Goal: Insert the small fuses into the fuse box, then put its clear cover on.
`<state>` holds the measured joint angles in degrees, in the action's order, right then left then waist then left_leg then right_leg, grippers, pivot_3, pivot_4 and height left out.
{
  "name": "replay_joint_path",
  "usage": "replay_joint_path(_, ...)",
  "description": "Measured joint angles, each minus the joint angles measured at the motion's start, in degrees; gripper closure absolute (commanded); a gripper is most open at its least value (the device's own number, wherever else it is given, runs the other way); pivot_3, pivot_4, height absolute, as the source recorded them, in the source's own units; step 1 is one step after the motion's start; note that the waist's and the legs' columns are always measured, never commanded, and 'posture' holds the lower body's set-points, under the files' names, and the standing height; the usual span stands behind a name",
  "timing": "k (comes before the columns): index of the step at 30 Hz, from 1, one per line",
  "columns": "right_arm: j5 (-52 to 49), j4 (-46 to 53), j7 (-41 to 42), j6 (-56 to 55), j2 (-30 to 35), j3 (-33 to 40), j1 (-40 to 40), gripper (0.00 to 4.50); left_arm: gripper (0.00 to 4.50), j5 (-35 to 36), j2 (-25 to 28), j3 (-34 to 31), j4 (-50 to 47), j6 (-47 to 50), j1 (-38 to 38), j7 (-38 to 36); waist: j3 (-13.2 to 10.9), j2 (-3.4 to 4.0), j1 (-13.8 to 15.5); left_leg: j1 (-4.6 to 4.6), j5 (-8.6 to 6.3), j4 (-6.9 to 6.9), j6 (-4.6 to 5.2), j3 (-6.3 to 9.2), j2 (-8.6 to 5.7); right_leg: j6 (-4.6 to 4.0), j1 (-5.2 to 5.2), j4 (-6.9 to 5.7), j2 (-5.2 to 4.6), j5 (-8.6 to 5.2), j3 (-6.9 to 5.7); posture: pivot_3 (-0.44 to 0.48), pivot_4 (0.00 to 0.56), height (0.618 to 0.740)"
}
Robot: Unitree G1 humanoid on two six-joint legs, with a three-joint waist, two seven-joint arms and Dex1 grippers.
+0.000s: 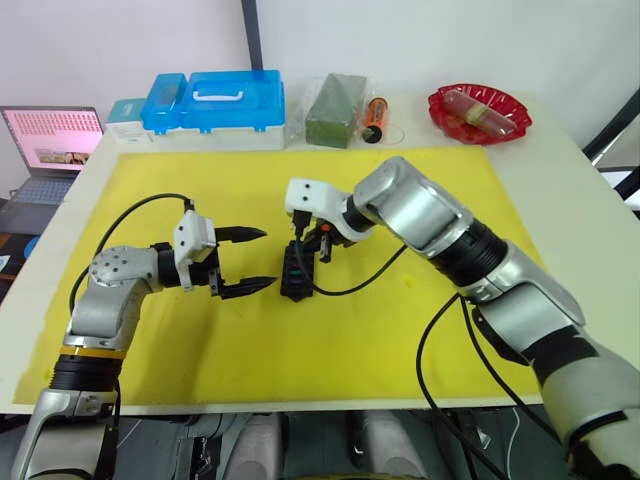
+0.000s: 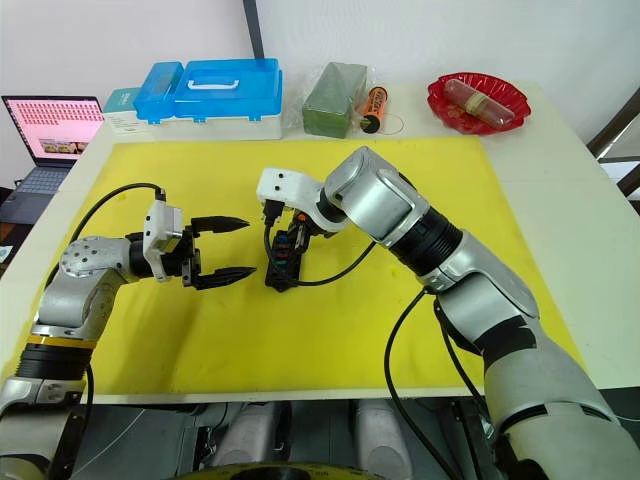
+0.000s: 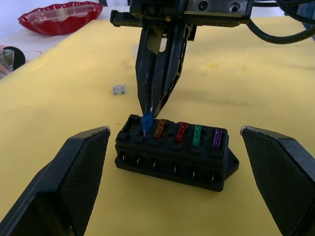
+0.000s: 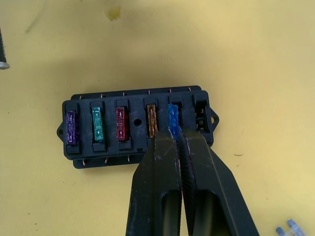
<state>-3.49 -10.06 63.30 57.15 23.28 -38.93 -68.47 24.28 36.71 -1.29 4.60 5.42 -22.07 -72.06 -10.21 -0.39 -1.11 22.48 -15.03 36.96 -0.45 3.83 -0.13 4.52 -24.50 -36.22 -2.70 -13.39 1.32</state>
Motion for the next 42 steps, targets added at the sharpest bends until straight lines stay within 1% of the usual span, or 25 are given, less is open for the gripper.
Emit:
replay_joint_path(11, -1.2, 0.08, 0.57, 0.55, -0.05, 2.1, -0.05, 4.47, 0.0, -0.01, 0.02, 0.0, 0.01, 0.0, 0.07, -0.21, 0.0, 0.0, 0.01, 0.0, 0.0, 0.0, 0.0, 0.0, 0.0, 0.0, 0.0, 0.0, 0.0, 0.0, 0.0, 0.0, 0.15, 0.74)
replay_joint_path(34, -0.03, -0.42, 0.56, -0.09, 0.06, 0.97, 0.12, 4.47, 0.0, 0.0, 0.08, 0.0, 0.0, 0.04, 0.37, -0.19, 0.0, 0.0, 0.0, 0.0, 0.0, 0.0, 0.0, 0.0, 0.0, 0.0, 0.0, 0.0, 0.0, 0.0, 0.0, 0.0, 0.15, 0.74)
replay_joint_path(42, -0.13, -1.25, 0.4, 1.27, -0.33, 1.33, 0.11, 4.47, 0.0, 0.0, 0.08, 0.0, 0.0, 0.04, 0.44, -0.21, 0.0, 0.0, 0.01, 0.0, 0.0, 0.0, 0.0, 0.0, 0.0, 0.0, 0.0, 0.0, 0.0, 0.0, 0.0, 0.0, 0.15, 0.74)
